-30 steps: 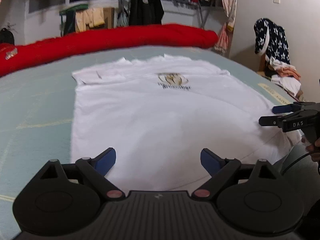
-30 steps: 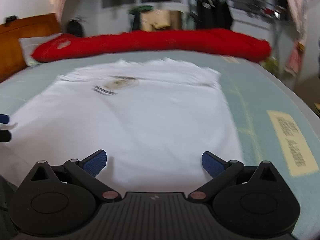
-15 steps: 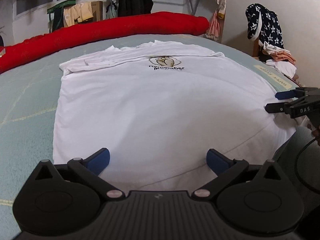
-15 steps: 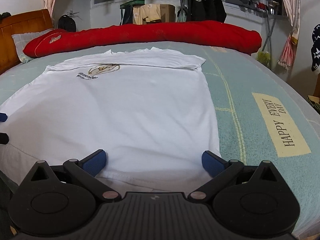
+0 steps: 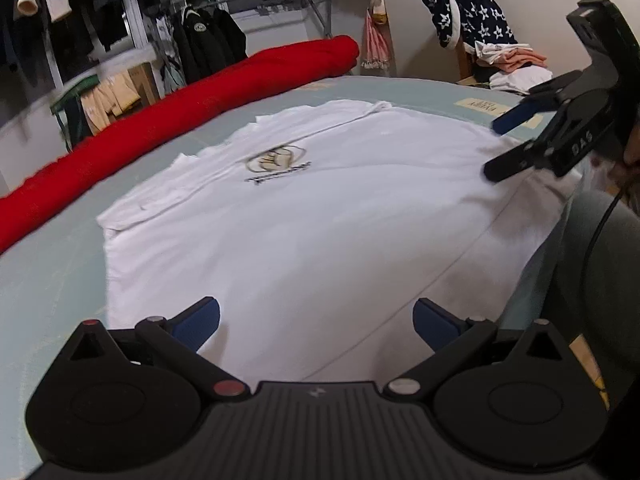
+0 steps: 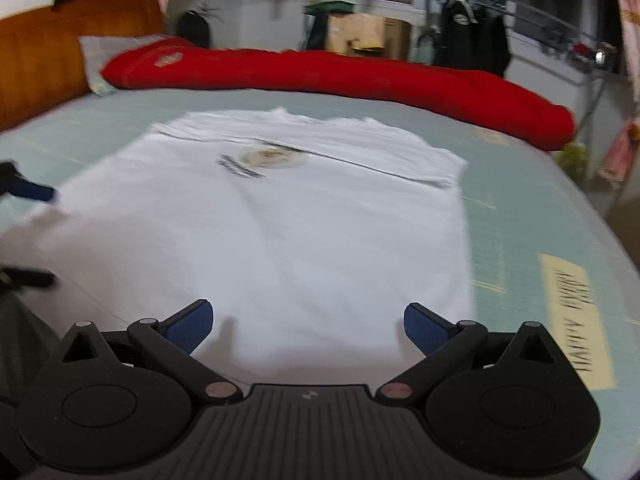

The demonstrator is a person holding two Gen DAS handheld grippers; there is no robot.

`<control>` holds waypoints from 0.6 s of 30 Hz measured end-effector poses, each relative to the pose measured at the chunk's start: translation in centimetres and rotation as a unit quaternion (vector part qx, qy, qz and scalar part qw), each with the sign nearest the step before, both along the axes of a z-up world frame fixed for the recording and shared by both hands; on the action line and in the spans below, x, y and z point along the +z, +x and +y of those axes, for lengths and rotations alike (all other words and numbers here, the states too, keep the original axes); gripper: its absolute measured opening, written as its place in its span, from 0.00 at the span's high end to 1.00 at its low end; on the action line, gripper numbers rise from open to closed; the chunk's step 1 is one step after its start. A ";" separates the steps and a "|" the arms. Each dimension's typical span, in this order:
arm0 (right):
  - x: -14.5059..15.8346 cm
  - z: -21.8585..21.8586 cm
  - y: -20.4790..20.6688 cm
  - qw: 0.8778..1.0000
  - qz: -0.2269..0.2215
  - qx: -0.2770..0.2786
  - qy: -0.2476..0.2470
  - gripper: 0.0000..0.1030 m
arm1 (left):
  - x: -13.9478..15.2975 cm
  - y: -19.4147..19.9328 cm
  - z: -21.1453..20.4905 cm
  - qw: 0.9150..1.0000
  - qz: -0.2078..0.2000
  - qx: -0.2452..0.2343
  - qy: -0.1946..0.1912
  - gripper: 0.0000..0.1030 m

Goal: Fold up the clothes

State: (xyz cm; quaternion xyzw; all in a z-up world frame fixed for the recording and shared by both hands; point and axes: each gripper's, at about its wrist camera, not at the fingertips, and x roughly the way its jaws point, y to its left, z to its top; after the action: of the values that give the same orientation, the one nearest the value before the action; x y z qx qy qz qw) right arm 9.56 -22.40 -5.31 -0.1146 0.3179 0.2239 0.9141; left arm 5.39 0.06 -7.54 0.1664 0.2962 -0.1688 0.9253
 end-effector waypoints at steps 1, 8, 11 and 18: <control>-0.1 0.6 -0.1 1.000 0.003 0.007 0.001 0.00 | -0.2 0.2 -0.4 1.000 0.006 0.003 0.004 0.01; -1.4 3.1 -0.5 0.999 0.030 0.031 0.003 0.00 | -1.8 0.5 0.5 0.997 0.064 0.040 -0.023 0.01; -1.9 2.6 -0.9 0.999 0.036 0.024 0.011 0.00 | -1.8 0.2 0.7 0.996 0.066 0.047 -0.019 0.01; -1.9 2.3 -1.0 0.999 0.037 0.018 0.006 0.00 | -1.4 -0.1 0.4 0.997 0.065 0.050 -0.013 0.01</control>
State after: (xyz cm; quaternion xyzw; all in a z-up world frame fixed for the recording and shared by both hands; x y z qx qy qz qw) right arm 8.59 -20.11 -7.25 -0.1068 0.3478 0.2463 0.8983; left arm 5.31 0.46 -8.98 0.1279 0.3618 -0.1367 0.9133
